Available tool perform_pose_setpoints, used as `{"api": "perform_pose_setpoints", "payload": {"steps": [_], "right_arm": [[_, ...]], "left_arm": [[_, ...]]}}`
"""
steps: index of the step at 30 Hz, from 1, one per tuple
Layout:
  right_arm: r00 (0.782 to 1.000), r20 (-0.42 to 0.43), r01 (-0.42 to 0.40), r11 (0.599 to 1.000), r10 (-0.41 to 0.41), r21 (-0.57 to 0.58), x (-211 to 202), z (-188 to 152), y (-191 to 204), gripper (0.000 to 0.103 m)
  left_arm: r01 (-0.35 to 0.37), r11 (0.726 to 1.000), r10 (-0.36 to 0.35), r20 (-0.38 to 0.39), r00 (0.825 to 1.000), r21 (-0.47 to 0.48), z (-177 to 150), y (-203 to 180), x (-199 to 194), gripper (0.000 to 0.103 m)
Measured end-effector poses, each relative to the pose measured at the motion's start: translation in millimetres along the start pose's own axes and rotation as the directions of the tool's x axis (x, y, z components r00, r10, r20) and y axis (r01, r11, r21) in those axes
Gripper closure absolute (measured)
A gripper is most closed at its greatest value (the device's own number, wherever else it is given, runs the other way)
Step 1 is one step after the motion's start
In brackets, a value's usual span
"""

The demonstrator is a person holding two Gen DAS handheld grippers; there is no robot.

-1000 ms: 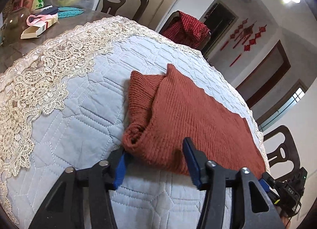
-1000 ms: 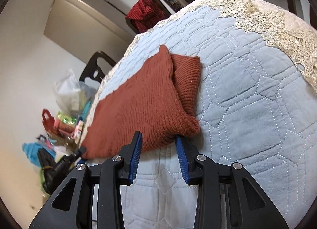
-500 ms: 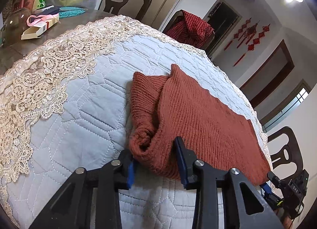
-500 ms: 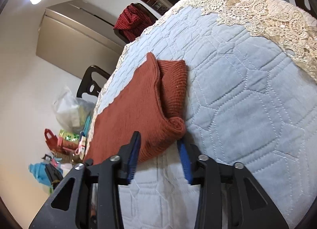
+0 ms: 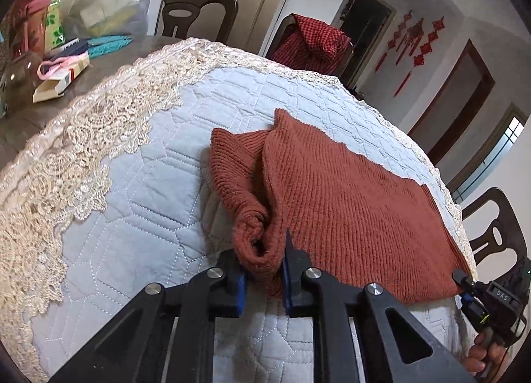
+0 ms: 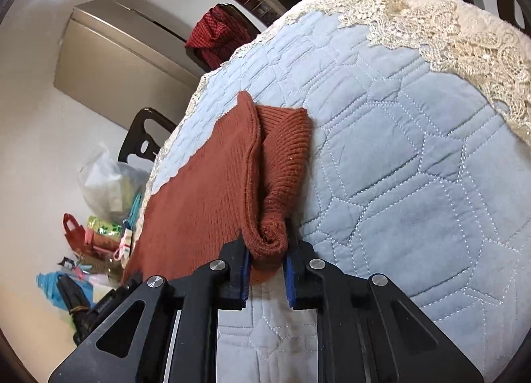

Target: Fold small clothes

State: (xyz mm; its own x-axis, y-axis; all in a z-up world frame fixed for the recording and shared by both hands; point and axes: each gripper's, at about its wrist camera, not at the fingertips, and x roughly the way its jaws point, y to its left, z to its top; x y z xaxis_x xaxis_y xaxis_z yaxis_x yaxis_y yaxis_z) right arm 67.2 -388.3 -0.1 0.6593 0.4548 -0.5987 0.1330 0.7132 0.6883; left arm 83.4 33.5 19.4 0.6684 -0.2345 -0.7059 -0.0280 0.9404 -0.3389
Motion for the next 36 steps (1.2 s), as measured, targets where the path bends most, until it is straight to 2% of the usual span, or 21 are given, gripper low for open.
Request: {"api": "perform_pose_setpoints", "payload": {"steps": [10, 19, 29, 32, 34, 36], "right_arm": [[0.999, 0.004, -0.046, 0.996, 0.046, -0.073, -36, -8, 21, 0.089], [0.998, -0.054, -0.034, 0.996, 0.03, -0.087, -68, -36, 10, 0.089], [0.996, -0.091, -0.023, 0.999, 0.019, -0.038, -61, -53, -15, 0.089], [0.994, -0.101, -0.031, 0.999, 0.027, -0.039, -58, -53, -18, 0.088], [0.994, -0.105, -0.035, 0.998, 0.03, -0.044, -61, -54, -18, 0.086], [0.996, -0.093, -0.005, 0.997, -0.003, -0.08, -70, -54, -14, 0.083]], "left_arm": [[0.04, 0.998, -0.04, 0.017, 0.999, 0.041, -8, -5, -36, 0.087], [0.084, 0.996, -0.084, -0.017, 0.996, 0.018, -51, 10, -71, 0.087], [0.076, 0.997, -0.075, -0.045, 0.996, 0.015, -66, 19, -62, 0.087], [0.082, 0.997, -0.082, -0.062, 0.995, 0.0, -69, 24, -61, 0.081], [0.084, 0.996, -0.084, -0.06, 0.995, -0.001, -69, 28, -66, 0.081], [0.07, 0.997, -0.07, -0.037, 0.997, 0.009, -68, 31, -77, 0.078]]}}
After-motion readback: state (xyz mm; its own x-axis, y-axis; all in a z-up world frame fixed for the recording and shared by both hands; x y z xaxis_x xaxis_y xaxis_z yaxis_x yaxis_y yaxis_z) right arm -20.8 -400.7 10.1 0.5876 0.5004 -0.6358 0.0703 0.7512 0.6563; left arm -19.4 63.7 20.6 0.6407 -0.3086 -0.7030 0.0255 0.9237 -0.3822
